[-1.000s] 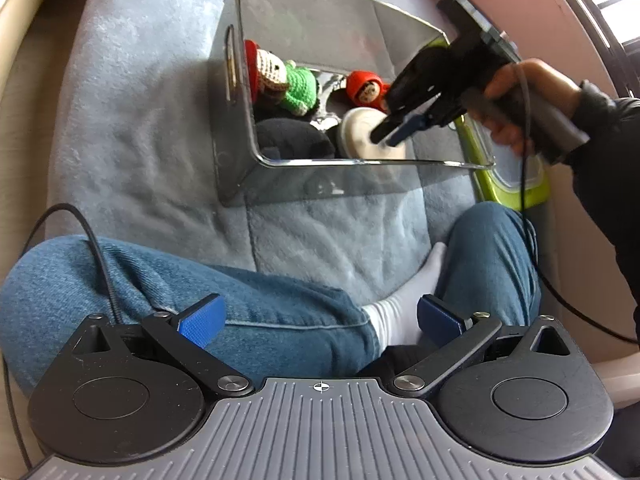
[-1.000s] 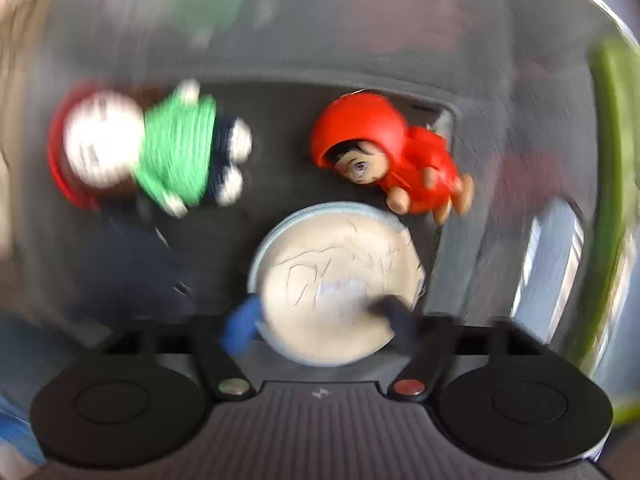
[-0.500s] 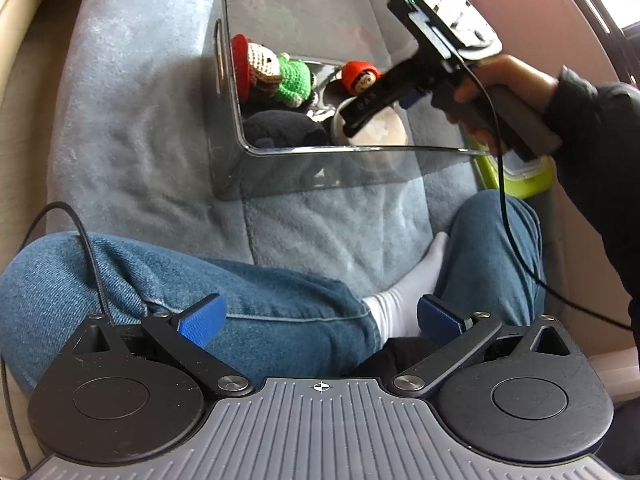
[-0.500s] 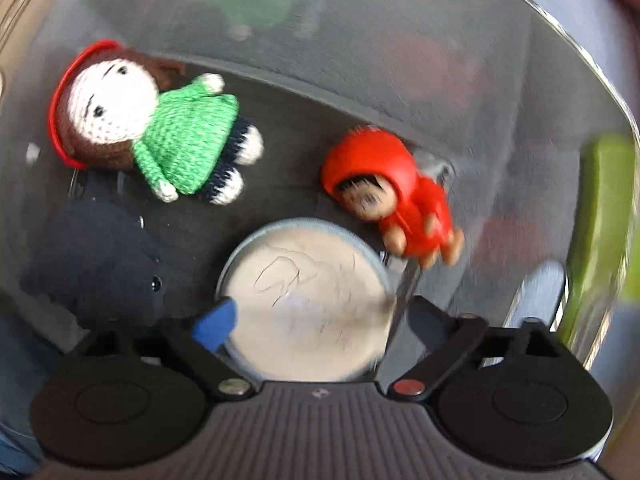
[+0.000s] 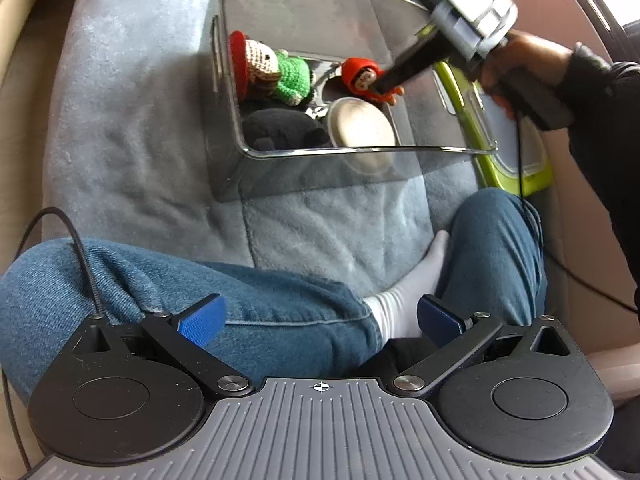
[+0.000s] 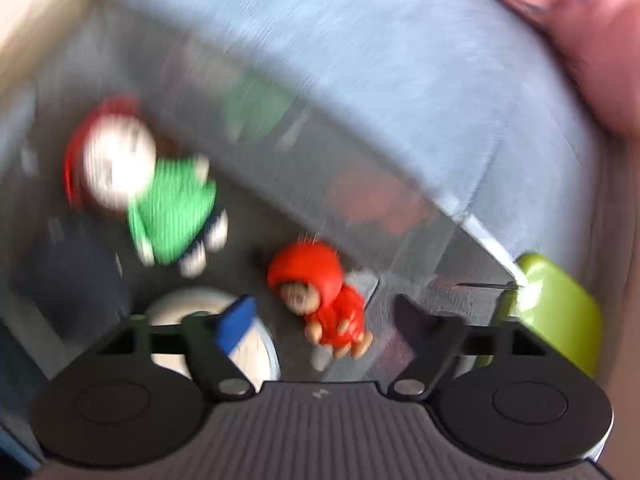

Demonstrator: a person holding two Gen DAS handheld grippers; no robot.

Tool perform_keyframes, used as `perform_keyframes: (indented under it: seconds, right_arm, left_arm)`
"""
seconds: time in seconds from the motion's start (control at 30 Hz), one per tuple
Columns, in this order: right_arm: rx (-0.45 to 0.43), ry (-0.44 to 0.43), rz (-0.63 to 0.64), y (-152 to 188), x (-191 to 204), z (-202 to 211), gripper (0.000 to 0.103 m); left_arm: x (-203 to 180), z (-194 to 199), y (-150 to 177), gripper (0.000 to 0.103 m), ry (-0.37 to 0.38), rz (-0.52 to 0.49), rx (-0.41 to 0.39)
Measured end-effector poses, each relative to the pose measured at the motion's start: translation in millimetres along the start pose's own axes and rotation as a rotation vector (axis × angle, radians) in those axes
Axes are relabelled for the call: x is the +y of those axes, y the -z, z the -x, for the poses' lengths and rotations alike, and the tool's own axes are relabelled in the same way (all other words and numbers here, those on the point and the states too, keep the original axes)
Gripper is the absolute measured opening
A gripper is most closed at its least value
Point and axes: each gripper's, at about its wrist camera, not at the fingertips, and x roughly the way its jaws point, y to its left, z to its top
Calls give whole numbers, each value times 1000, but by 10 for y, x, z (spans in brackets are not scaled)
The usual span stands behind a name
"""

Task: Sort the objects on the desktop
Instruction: 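Move the right tool out of the box toward the lime-green lid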

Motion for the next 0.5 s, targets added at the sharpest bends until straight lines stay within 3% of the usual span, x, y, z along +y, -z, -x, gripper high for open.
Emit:
perform_keyframes:
  seconds: [0.03,0.13,0.2,0.37,0.5]
  right_arm:
    - [22,25,36,-18,82,-106,52]
    - [23,142,121,-32,231,-298,52]
    - [30,156,134,-49,240,-341,47]
    - [-56,-90,2,-132,0,12,43]
    - [-66,12,45,-177,54,56,43]
  left_arm:
    - [26,2,-1,103,-2,11,-1]
    - [79,30,-5,103,-1,27,-5]
    - [94,51,1,103,-4,26,-11]
    - [101,8,-39,103,1,43,-10]
    - [19,-13,-9,103,1,12,1]
